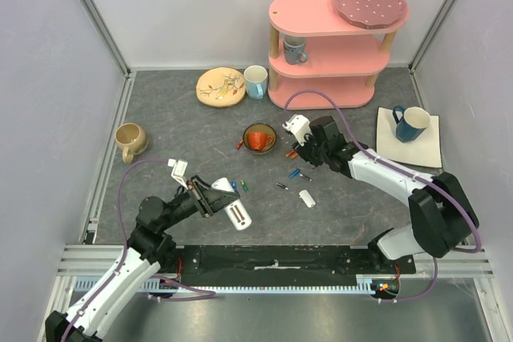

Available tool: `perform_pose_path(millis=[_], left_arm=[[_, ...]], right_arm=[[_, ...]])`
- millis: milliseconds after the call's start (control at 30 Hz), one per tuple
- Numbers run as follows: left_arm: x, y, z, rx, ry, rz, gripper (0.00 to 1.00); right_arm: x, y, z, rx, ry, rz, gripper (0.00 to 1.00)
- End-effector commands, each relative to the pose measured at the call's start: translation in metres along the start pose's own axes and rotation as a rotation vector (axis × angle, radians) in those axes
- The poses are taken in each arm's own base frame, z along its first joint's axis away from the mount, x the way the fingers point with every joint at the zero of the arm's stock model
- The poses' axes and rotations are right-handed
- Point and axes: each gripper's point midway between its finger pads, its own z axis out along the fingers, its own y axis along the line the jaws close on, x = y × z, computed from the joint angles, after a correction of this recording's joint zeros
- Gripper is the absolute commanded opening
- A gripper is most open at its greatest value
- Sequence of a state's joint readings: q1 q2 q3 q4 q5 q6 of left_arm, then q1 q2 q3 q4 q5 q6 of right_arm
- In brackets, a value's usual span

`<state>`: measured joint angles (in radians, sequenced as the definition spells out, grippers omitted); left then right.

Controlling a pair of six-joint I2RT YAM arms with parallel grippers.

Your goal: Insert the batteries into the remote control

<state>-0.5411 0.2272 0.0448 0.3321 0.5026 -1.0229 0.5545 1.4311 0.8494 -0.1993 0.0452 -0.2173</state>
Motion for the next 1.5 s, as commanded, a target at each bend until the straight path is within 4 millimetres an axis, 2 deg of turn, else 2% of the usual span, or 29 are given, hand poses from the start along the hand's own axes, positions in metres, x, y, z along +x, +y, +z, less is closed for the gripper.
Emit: perform_pose_path(millis=[0, 100, 167, 300, 367, 500, 667, 933, 1167, 1233, 1333, 1433, 1467], left_arm=[[0.001, 0.001, -0.002, 0.033, -0.028, 0.034, 0.02], [0.012, 0.017, -0.005, 0.006, -0.015, 0.009, 0.02], [0.013, 0.018, -0.005, 0.007, -0.016, -0.002, 0.02], [0.014, 0.018, -0.006, 0.010, -0.014, 0.000, 0.02], [0.015, 0.020, -0.006, 0.004, -0.016, -0.004, 0.02], [0.017, 0.025, -0.007, -0.007, -0.018, -0.013, 0.02], [0.017, 0.026, -0.007, -0.010, -0.021, -0.013, 0.02], [0.019, 0.028, -0.007, -0.013, -0.016, -0.027, 0.02], [0.021, 0.029, -0.007, -0.019, -0.009, -0.036, 0.02], [0.021, 0.030, -0.007, -0.021, -0.008, -0.037, 0.02], [0.021, 0.028, -0.007, -0.018, 0.001, -0.037, 0.02], [0.022, 0.029, -0.007, -0.018, 0.003, -0.038, 0.02], [0.022, 0.030, -0.007, -0.019, 0.001, -0.036, 0.02]], right_arm=[[0.018, -0.004, 0.009, -0.018, 0.087, -0.191, 0.19], [0.020, -0.001, 0.020, -0.042, 0.114, -0.184, 0.20], [0.016, 0.002, 0.024, -0.058, 0.107, -0.167, 0.20], [0.025, 0.007, 0.033, -0.090, 0.128, -0.132, 0.20], [0.022, 0.012, 0.035, -0.131, 0.107, -0.093, 0.20], [0.028, 0.013, 0.039, -0.164, 0.117, -0.049, 0.23], [0.036, 0.014, 0.042, -0.195, 0.130, 0.002, 0.31], [0.039, 0.012, 0.043, -0.183, 0.151, 0.019, 0.55], [0.021, -0.002, 0.035, -0.125, 0.122, 0.034, 0.66], [0.021, -0.005, 0.033, -0.109, 0.128, 0.036, 0.69], [0.015, -0.016, 0.027, -0.046, 0.113, 0.064, 0.74], [-0.007, -0.035, 0.014, 0.067, 0.044, 0.172, 0.73], [-0.012, -0.038, 0.011, 0.099, 0.028, 0.264, 0.73]])
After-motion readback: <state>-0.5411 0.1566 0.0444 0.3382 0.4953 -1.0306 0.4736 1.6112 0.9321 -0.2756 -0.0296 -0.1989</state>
